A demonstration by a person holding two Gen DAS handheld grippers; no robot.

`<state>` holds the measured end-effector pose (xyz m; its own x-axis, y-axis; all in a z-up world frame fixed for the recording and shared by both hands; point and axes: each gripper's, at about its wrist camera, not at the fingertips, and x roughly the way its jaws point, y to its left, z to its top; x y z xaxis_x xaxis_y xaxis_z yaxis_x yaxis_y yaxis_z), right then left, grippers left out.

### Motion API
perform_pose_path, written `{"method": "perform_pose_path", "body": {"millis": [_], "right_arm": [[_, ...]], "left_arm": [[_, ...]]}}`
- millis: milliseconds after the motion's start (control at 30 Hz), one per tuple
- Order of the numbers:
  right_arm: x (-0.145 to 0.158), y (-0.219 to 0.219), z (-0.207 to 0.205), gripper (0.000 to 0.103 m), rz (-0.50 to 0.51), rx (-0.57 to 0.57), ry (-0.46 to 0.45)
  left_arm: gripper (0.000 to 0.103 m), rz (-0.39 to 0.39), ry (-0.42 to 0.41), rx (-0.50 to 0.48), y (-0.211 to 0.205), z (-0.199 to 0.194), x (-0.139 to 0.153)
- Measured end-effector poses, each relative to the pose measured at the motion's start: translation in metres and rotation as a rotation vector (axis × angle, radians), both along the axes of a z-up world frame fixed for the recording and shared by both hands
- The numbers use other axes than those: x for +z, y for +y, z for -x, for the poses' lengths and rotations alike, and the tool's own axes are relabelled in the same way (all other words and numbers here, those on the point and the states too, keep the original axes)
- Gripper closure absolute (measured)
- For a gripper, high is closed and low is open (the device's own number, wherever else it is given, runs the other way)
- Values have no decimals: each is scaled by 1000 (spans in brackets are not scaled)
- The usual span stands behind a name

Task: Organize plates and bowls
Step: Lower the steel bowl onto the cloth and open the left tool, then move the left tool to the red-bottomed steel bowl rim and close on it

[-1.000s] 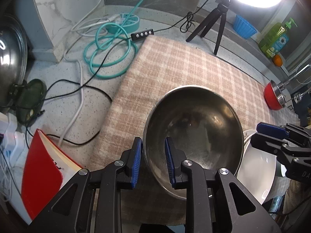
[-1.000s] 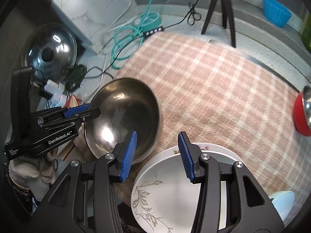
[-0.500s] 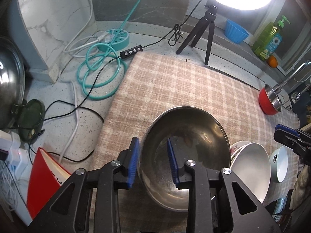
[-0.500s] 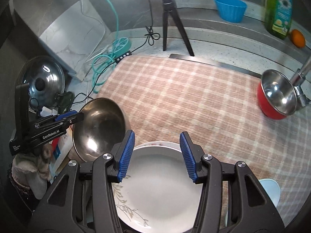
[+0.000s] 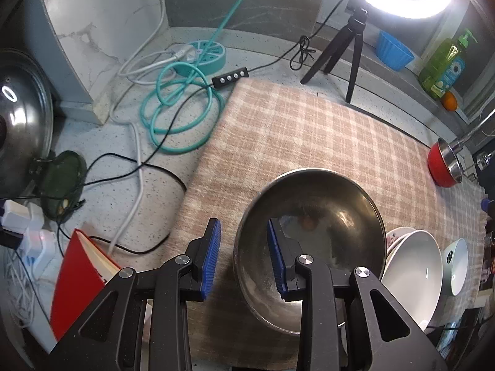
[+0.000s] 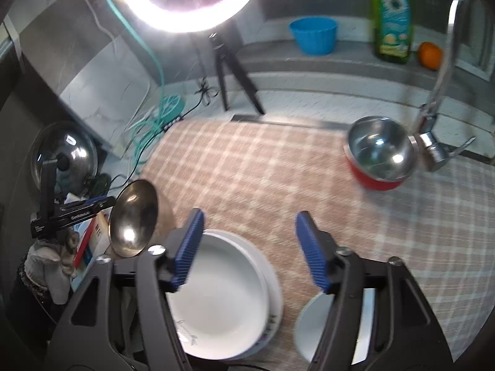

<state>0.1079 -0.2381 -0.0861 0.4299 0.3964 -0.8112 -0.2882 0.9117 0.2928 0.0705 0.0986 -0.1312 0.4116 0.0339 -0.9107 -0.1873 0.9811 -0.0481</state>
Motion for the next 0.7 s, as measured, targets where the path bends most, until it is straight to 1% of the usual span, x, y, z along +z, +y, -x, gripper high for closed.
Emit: {"method": "perform_pose_path", "body": {"millis": [167, 267, 333, 467, 567, 633, 700], "right_arm": [[15, -35, 3, 31, 49, -51, -34], [21, -54, 5, 31, 92, -77, -48], [21, -68, 3, 31, 115, -96, -42], [15, -95, -2, 27, 130, -119, -1], [8, -112, -5, 27, 134, -132, 16], [4, -123, -6, 27, 156, -141, 16], [0, -134, -8, 27, 153, -142, 29]], "left_arm": [[74, -7, -49, 3, -4, -4, 17], [74, 17, -83, -9, -15, -8, 27], [74, 41, -99, -26, -27, -12, 32], [74, 83, -113, -93, -67, -20, 36], [74, 118, -114, -157, -103, -25, 34], [74, 134, -111, -191, -126, -28, 29], [74, 158, -107, -218, -146, -32, 26]]}}
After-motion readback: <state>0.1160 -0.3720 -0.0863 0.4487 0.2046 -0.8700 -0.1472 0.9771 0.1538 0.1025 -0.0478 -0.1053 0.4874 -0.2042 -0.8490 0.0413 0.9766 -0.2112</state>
